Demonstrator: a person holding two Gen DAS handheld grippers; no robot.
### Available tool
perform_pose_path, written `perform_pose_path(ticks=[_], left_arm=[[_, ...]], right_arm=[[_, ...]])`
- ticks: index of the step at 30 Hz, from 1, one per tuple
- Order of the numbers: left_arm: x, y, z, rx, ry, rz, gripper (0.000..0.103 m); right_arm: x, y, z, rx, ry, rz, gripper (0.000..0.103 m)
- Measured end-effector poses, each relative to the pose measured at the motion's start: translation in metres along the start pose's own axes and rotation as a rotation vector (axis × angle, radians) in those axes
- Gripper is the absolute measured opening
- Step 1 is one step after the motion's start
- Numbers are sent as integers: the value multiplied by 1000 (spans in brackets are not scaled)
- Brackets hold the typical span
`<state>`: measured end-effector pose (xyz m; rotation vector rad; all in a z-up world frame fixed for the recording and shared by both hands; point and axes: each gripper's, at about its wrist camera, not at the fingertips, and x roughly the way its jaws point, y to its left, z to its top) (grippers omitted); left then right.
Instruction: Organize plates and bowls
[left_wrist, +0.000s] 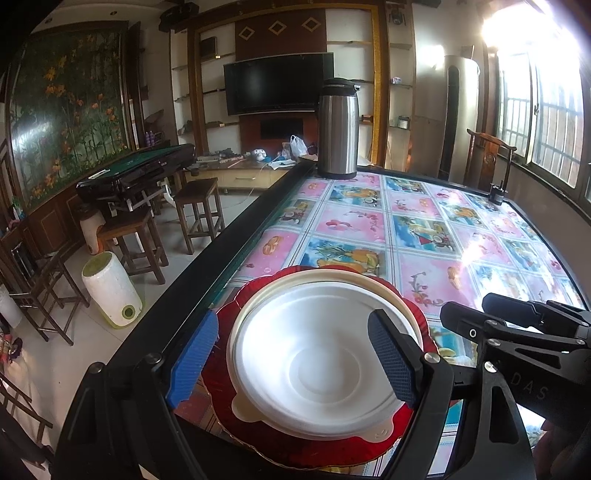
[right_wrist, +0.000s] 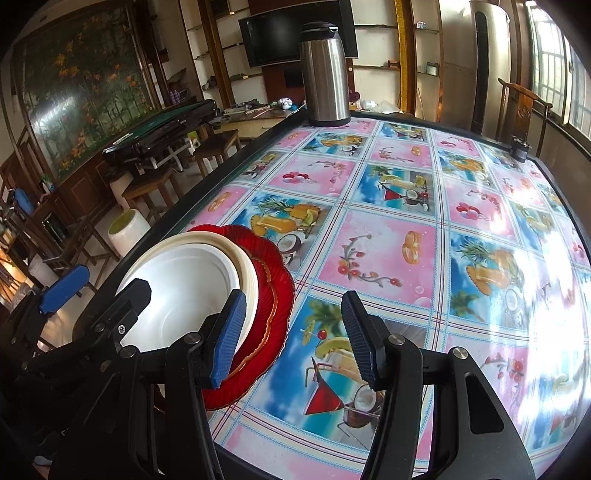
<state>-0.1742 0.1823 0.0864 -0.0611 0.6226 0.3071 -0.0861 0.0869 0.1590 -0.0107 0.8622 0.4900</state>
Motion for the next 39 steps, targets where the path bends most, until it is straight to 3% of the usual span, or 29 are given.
perform_pose_path(ticks=[39], left_arm=[[-2, -1, -3, 7, 9, -24, 84]], right_arm=[[3, -2, -1, 4, 9, 4, 54]])
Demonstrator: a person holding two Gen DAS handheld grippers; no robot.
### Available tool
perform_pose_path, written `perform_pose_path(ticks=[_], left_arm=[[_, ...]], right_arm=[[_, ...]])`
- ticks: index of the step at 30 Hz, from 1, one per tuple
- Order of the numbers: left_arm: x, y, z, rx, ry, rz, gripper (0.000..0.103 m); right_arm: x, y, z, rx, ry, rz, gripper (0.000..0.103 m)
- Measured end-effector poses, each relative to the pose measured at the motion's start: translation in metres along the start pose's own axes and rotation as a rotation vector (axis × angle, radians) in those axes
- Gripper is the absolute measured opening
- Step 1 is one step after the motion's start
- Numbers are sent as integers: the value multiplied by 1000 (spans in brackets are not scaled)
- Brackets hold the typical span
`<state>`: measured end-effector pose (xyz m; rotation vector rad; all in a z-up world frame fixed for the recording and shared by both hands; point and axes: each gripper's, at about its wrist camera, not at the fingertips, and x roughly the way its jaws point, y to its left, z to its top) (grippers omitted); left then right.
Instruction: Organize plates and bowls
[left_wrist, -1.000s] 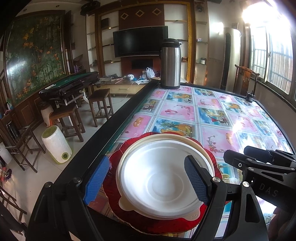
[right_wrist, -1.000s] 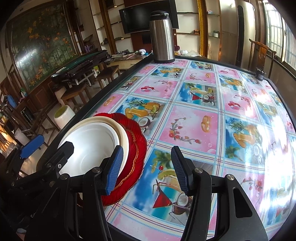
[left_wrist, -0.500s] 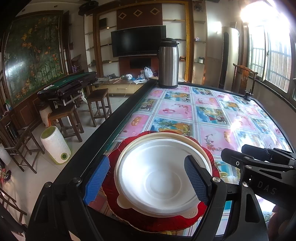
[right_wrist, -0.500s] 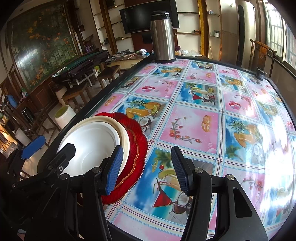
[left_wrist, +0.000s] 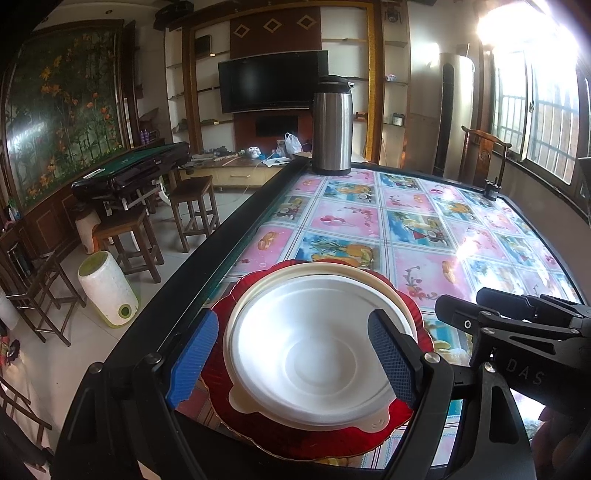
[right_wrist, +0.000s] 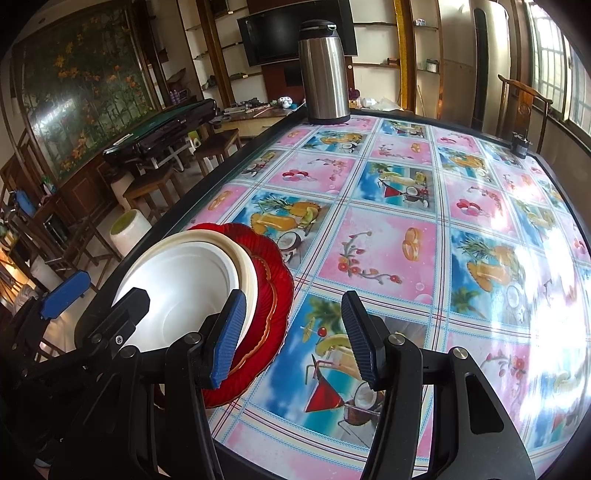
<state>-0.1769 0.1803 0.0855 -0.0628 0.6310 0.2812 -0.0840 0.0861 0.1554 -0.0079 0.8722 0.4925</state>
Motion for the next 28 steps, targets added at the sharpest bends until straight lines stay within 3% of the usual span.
perform_pose_path(ticks=[28], left_arm=[[1, 2, -1, -13, 3, -18, 84]], right_arm=[[3, -5, -5, 17, 11, 2, 54]])
